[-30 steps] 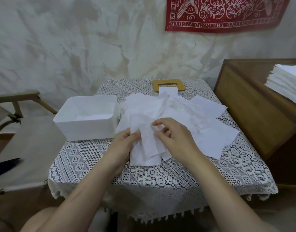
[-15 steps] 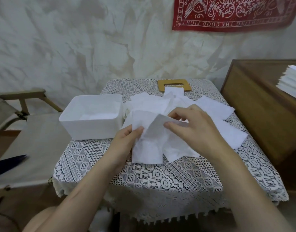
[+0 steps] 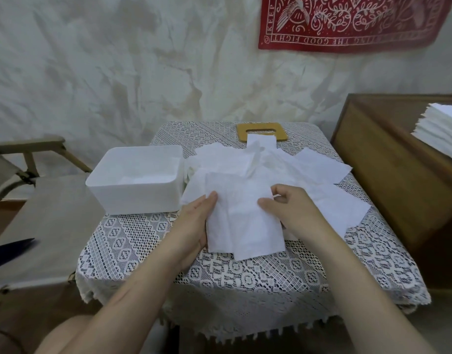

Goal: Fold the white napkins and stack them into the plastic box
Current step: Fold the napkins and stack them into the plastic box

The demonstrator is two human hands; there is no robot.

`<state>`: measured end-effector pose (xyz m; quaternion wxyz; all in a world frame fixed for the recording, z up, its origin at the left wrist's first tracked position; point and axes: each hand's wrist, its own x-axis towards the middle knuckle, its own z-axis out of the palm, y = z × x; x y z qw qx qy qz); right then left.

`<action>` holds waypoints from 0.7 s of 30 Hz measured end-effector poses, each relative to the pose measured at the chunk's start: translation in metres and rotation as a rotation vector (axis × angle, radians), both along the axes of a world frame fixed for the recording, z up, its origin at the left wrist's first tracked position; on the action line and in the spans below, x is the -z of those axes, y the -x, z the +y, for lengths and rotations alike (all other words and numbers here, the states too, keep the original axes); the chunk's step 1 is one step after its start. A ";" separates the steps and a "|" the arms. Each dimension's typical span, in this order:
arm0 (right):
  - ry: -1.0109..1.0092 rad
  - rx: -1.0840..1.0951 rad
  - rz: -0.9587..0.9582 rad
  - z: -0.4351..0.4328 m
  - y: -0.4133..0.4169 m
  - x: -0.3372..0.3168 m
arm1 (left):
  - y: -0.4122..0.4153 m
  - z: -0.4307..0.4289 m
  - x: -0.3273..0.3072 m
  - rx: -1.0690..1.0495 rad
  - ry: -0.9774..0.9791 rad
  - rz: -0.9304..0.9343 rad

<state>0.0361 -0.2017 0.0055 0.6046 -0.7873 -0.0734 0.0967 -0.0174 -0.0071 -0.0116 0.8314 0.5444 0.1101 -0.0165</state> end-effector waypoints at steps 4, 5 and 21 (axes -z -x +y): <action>-0.167 0.006 0.079 -0.001 0.007 -0.002 | 0.001 -0.003 -0.001 0.020 -0.016 0.003; -0.202 0.007 0.098 0.002 0.008 -0.002 | 0.001 -0.004 -0.001 0.025 -0.009 -0.001; -0.008 0.100 -0.050 0.032 0.007 0.012 | 0.000 0.004 0.007 -0.015 -0.161 -0.007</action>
